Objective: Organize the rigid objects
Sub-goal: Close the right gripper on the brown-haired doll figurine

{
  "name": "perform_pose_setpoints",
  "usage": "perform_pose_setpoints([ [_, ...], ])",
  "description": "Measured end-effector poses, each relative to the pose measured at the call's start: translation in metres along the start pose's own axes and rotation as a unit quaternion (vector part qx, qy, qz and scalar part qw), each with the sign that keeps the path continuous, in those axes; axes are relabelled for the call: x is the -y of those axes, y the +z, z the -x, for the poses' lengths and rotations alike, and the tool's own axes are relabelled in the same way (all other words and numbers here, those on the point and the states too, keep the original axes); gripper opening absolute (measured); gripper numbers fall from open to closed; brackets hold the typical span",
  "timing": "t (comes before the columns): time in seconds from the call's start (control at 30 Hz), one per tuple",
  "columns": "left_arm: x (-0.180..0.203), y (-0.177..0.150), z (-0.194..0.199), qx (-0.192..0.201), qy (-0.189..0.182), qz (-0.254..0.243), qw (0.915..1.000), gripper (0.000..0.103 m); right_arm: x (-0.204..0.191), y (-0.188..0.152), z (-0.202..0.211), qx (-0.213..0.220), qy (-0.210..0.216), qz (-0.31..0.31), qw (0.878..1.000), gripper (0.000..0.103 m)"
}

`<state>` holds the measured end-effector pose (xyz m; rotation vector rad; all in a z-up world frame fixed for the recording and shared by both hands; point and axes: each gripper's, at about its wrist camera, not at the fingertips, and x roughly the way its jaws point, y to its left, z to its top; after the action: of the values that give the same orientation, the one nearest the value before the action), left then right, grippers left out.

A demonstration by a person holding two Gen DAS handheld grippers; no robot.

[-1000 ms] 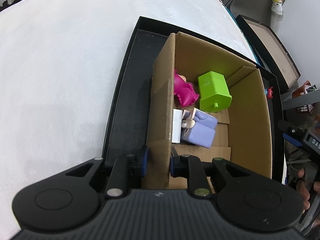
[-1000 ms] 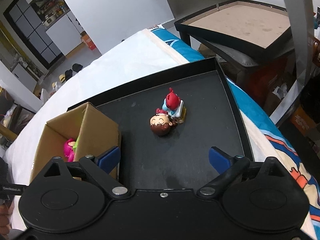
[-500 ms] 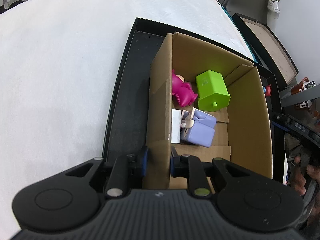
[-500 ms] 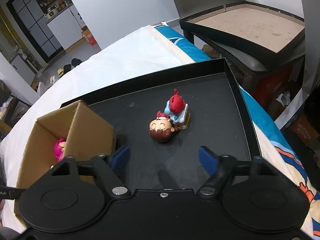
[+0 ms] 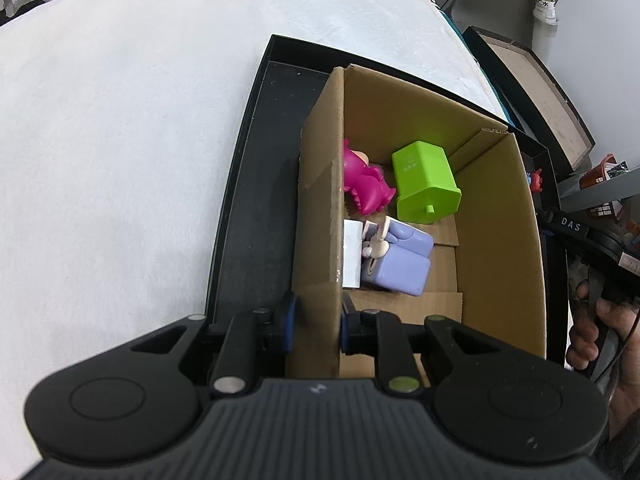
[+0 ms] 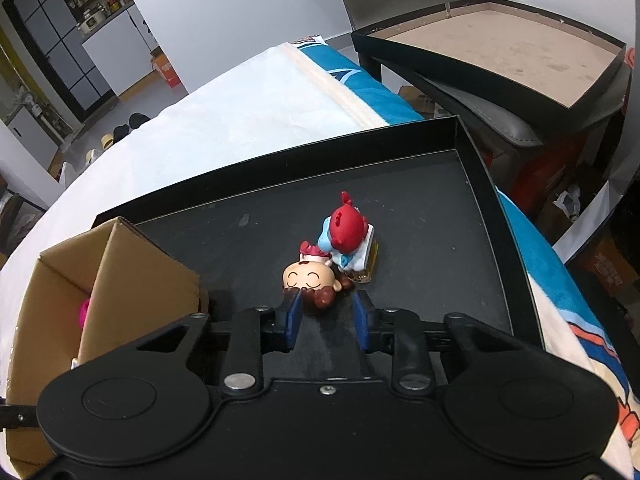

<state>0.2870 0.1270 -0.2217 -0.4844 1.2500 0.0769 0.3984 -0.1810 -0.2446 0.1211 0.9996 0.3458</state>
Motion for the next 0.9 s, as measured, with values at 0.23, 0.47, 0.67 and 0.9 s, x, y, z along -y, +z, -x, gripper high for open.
perform_pose_setpoints([
  [0.23, 0.001, 0.0, 0.0, 0.0, 0.002, -0.001, 1.0, 0.02, -0.003, 0.001, 0.002, 0.005, 0.01, 0.006, 1.0, 0.011],
  [0.47, 0.002, 0.001, 0.0, 0.0, 0.004, 0.0, 1.0, 0.02, -0.002, -0.001, 0.008, 0.001, 0.01, 0.005, 1.0, 0.01],
  [0.67, 0.002, 0.001, 0.0, 0.0, 0.006, 0.001, 1.0, 0.019, 0.002, -0.008, 0.012, -0.016, -0.001, 0.0, 1.0, 0.01],
  [0.9, 0.003, 0.001, 0.0, 0.002, 0.01, 0.0, 1.0, 0.019, 0.01, -0.014, 0.021, -0.037, -0.009, -0.006, 0.999, 0.01],
])
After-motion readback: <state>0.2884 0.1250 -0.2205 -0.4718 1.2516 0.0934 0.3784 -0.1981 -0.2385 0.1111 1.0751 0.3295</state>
